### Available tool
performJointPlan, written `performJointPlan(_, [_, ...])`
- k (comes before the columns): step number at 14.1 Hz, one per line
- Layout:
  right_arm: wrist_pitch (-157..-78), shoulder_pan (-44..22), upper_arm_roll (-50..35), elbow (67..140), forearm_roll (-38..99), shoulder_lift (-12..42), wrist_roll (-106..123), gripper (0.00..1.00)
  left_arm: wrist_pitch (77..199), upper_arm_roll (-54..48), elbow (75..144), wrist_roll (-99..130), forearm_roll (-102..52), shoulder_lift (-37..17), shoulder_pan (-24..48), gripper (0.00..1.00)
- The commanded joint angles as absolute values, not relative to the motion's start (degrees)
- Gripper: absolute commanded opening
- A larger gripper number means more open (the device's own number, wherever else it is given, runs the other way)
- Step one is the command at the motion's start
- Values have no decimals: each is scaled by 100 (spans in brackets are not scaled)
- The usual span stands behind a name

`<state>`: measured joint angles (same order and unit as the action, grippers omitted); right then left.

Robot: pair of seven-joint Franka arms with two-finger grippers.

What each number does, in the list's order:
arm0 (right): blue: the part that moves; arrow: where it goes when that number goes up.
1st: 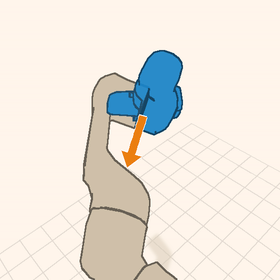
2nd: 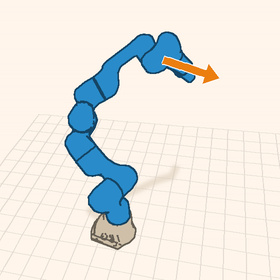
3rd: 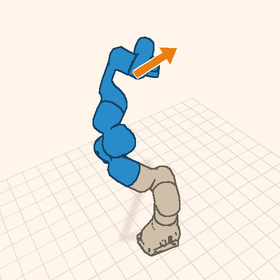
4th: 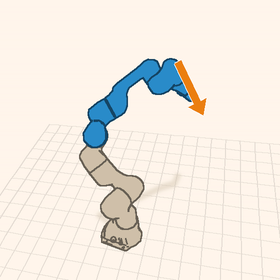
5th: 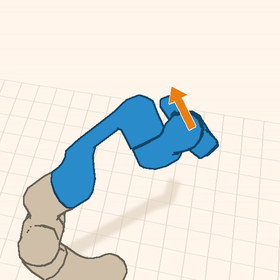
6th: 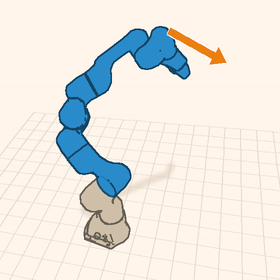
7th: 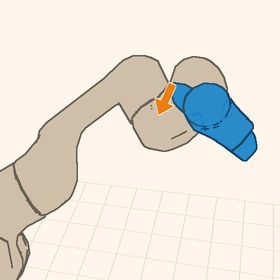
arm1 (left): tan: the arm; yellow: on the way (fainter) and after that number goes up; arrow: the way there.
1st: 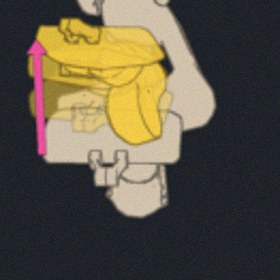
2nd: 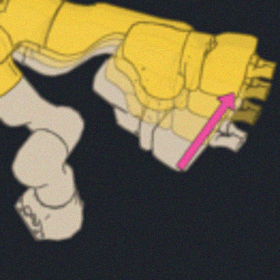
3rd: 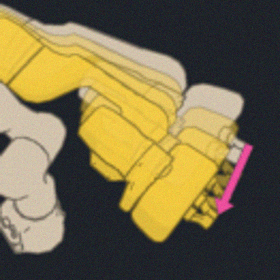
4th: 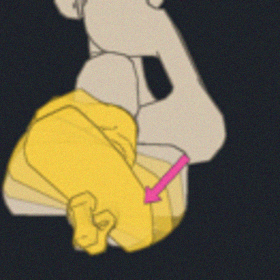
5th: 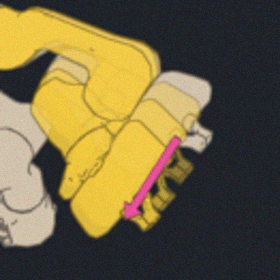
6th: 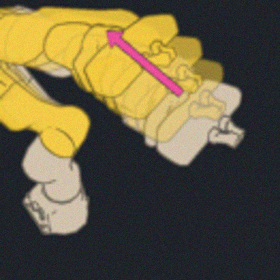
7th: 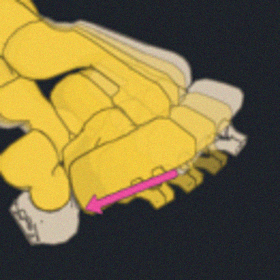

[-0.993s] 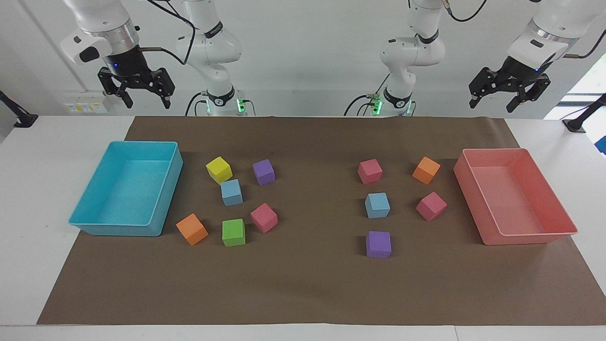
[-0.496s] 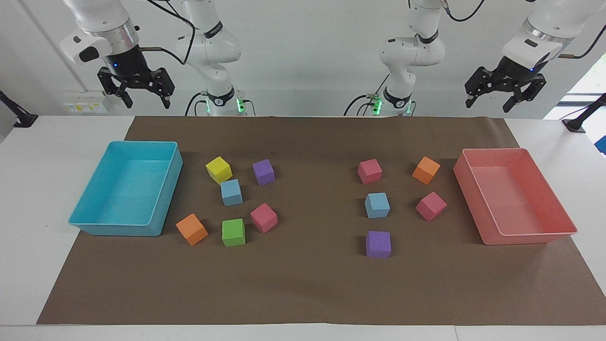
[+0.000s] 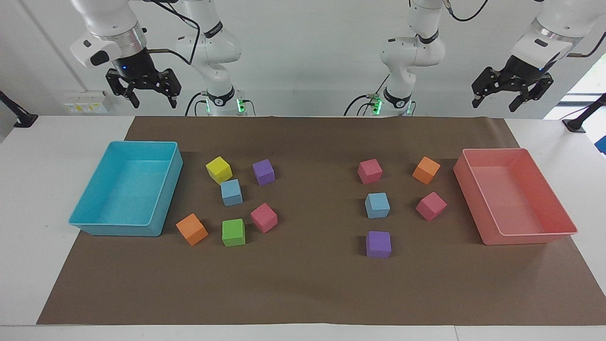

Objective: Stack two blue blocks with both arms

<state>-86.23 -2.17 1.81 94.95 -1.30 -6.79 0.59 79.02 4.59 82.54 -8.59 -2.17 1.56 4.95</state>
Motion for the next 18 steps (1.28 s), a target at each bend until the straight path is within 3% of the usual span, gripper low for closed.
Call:
performJointPlan(1, [-9305, -220, 114, 10176, 87, -756, 9, 100, 7910, 536, 8437, -835, -264, 316, 589, 100])
performJointPlan(5, [-10123, -579, 97, 10695, 114, -476, -297, 100, 7910, 545, 8437, -835, -264, 316, 589, 100])
performJointPlan(10, [-11028, -940, 97, 10871, 114, 307, -737, 100, 7910, 545, 8437, -835, -264, 316, 589, 100])
performJointPlan(14, [-11969, -1072, 97, 11513, 123, 412, -704, 100, 7910, 545, 8437, -835, -264, 316, 589, 100])
performJointPlan(18, [-12646, -1247, 97, 11645, 123, 843, -738, 100, 7910, 545, 8437, -835, -264, 316, 589, 100])
